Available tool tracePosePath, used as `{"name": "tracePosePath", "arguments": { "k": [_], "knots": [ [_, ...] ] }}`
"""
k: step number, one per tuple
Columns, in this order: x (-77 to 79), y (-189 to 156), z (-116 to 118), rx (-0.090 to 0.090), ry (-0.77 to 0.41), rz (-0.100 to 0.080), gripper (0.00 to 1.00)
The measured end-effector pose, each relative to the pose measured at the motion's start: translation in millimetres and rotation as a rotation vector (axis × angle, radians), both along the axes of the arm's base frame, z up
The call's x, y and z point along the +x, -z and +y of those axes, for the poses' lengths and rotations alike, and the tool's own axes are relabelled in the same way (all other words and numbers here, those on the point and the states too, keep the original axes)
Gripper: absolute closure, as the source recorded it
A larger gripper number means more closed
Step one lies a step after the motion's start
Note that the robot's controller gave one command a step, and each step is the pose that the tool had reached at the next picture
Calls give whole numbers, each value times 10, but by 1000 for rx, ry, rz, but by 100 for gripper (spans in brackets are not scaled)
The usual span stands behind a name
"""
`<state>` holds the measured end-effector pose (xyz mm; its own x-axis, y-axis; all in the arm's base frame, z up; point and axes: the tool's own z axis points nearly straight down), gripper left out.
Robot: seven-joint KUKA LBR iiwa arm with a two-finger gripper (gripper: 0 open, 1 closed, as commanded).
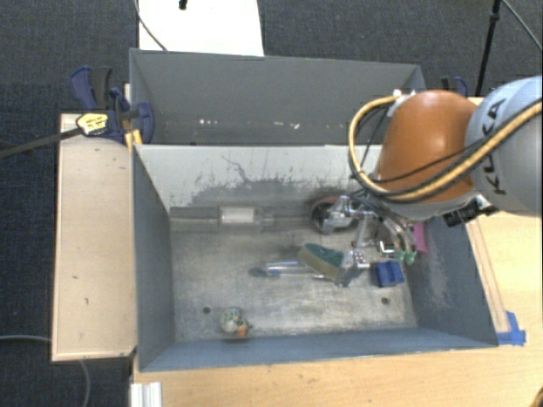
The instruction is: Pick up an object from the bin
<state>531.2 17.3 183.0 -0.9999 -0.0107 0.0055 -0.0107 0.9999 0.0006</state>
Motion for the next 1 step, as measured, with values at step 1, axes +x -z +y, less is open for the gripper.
{"name": "tracePosePath", "arguments": {
  "k": [1],
  "knots": [
    [380,1068,15,1,45,-1,0]
  ]
}}
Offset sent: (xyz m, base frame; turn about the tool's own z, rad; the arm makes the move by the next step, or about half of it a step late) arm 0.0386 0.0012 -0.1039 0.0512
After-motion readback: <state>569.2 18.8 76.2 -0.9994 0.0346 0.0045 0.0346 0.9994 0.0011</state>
